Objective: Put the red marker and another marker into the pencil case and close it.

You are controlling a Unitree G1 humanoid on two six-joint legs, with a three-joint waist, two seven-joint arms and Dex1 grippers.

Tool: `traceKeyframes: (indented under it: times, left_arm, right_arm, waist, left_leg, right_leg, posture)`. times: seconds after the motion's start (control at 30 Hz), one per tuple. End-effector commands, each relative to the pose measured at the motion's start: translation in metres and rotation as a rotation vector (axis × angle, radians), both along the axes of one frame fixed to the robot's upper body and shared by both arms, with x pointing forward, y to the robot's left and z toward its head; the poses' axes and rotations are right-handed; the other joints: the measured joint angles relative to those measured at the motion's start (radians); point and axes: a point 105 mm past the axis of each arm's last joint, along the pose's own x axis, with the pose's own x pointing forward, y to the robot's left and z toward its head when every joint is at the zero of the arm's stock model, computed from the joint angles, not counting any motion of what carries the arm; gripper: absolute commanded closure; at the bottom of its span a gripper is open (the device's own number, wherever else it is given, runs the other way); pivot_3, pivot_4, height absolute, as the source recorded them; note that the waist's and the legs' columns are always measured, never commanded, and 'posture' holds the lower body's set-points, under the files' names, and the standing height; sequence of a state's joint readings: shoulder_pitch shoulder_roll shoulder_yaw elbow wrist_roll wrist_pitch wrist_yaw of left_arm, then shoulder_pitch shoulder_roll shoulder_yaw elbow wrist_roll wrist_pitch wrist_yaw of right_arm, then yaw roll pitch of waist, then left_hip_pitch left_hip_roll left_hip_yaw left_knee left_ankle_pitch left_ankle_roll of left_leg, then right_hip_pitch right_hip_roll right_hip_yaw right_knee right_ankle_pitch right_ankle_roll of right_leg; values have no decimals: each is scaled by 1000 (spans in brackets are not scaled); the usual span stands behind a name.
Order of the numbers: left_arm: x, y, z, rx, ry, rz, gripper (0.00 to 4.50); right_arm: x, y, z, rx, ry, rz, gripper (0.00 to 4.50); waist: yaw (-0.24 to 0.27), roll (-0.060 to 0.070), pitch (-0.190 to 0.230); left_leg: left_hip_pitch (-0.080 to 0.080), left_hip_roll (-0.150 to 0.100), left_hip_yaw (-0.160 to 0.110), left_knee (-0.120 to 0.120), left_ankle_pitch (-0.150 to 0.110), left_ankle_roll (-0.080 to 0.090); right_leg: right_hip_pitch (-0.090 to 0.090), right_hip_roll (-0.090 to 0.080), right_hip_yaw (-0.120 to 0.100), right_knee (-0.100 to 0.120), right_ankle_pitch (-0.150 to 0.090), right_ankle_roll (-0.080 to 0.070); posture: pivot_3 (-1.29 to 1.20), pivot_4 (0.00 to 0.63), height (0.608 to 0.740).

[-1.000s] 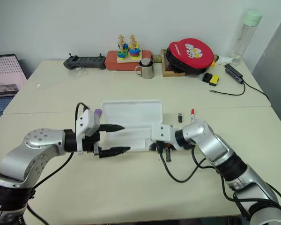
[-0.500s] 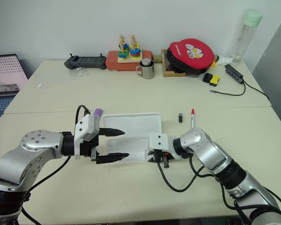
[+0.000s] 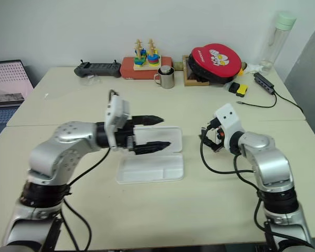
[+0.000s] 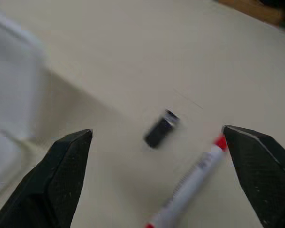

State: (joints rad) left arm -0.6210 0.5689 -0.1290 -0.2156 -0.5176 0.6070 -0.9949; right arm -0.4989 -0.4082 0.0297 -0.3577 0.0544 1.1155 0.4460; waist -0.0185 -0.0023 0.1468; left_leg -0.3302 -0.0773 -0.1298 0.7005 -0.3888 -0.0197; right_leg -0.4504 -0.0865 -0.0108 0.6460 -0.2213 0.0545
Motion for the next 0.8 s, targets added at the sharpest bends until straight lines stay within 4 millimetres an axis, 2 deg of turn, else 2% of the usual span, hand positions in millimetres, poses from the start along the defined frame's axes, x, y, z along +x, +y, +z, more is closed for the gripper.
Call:
traceKeyframes:
  times: [0.03, 0.23, 0.27, 0.53, 0.6, 0.67, 0.8]
  left_arm:
    - [5, -17, 5, 16, -76, -41, 0]
    - [10, -26, 8, 7, -103, -54, 0]
    - [11, -26, 8, 7, -104, -52, 0]
    - [12, -21, 9, 3, -106, -38, 0]
    - [12, -21, 9, 3, -107, -36, 0]
    - [13, -18, 10, 4, -112, -29, 0]
    - [13, 2, 14, -21, -89, 34, 0]
  right_arm:
    - [-2, 5, -19, 39, 34, -153, 29]
    - [0, 4, -46, 32, 108, -272, 29]
    - [1, 3, -47, 40, 110, -286, 401]
    - [7, -2, -34, 79, 66, -302, 2195]
    - [8, -4, -31, 86, 48, -303, 2886]
    - [11, -3, -17, 135, -19, -289, 3288]
    - [16, 4, 31, 210, -223, -152, 4371]
  waist:
    - [-7, 0, 0]
    - [-14, 0, 0]
    - [-14, 0, 0]
    - [-12, 0, 0]
    - [-13, 0, 0]
    - [-14, 1, 0]
    - [-16, 1, 0]
  left_leg:
    - [0, 0, 0, 0, 0, 0]
    - [0, 0, 2, 0, 0, 0]
    - [0, 0, 2, 0, 0, 0]
    - [1, -1, 1, 1, 0, 0]
    - [1, -1, 1, 0, 0, 0]
    - [1, -1, 1, 0, 0, 0]
    - [1, -1, 1, 0, 0, 0]
  right_leg:
    - [0, 0, 0, 0, 0, 0]
    - [-2, 0, 0, 1, 0, 0]
    - [-2, 0, 0, 1, 0, 0]
    - [0, 0, 0, 1, 0, 0]
    - [0, 0, 0, 1, 0, 0]
    - [0, 0, 0, 1, 0, 0]
    - [-1, 0, 0, 1, 0, 0]
  posture:
    - [0, 150, 740]
    - [0, 150, 740]
    - [0, 150, 740]
    - [0, 150, 740]
    - [0, 150, 740]
    - [0, 150, 740]
    - [0, 150, 740]
